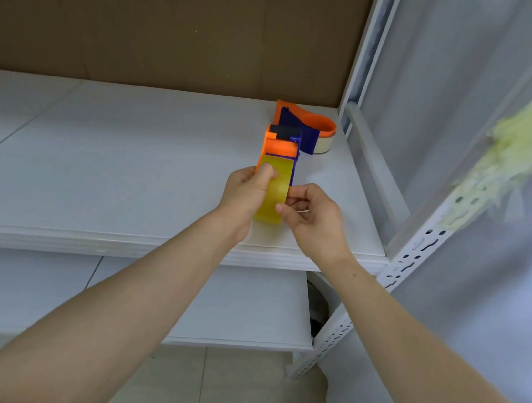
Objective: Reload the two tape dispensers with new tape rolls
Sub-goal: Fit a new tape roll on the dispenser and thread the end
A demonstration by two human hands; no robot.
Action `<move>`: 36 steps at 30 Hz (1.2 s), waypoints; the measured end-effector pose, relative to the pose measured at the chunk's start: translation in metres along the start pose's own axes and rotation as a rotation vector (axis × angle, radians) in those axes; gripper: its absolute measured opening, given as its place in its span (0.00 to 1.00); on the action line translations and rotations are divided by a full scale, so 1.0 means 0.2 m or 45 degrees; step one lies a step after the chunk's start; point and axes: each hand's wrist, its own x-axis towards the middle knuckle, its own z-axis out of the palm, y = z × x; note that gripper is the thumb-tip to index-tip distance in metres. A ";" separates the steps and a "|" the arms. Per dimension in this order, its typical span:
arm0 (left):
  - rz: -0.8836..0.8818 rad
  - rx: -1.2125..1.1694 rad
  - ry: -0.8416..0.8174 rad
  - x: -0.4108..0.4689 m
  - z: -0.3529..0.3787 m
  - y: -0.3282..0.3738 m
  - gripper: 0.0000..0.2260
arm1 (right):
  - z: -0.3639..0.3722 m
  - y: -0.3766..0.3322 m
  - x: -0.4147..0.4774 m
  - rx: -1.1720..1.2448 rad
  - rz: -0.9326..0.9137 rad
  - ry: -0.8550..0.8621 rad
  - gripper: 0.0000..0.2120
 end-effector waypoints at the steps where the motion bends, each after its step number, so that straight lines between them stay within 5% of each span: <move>1: -0.012 -0.001 0.001 0.00 0.00 0.01 0.05 | 0.00 0.00 0.00 -0.014 -0.003 -0.003 0.08; 13: -0.091 -0.022 -0.126 0.01 -0.04 0.02 0.17 | 0.01 0.00 0.01 0.016 0.066 0.004 0.08; 18: -0.082 0.009 -0.182 0.02 -0.04 0.02 0.16 | 0.00 -0.01 0.01 0.001 0.053 -0.010 0.07; 22: -0.078 0.044 -0.140 0.04 -0.03 0.01 0.05 | 0.00 -0.01 0.01 0.018 0.039 -0.018 0.07; 32: -0.248 0.036 -0.163 0.07 -0.03 0.05 0.14 | 0.00 -0.01 0.03 0.068 0.063 -0.038 0.08; 36: -0.295 0.049 -0.143 0.07 -0.02 0.08 0.09 | -0.01 0.00 0.04 0.067 0.063 -0.051 0.08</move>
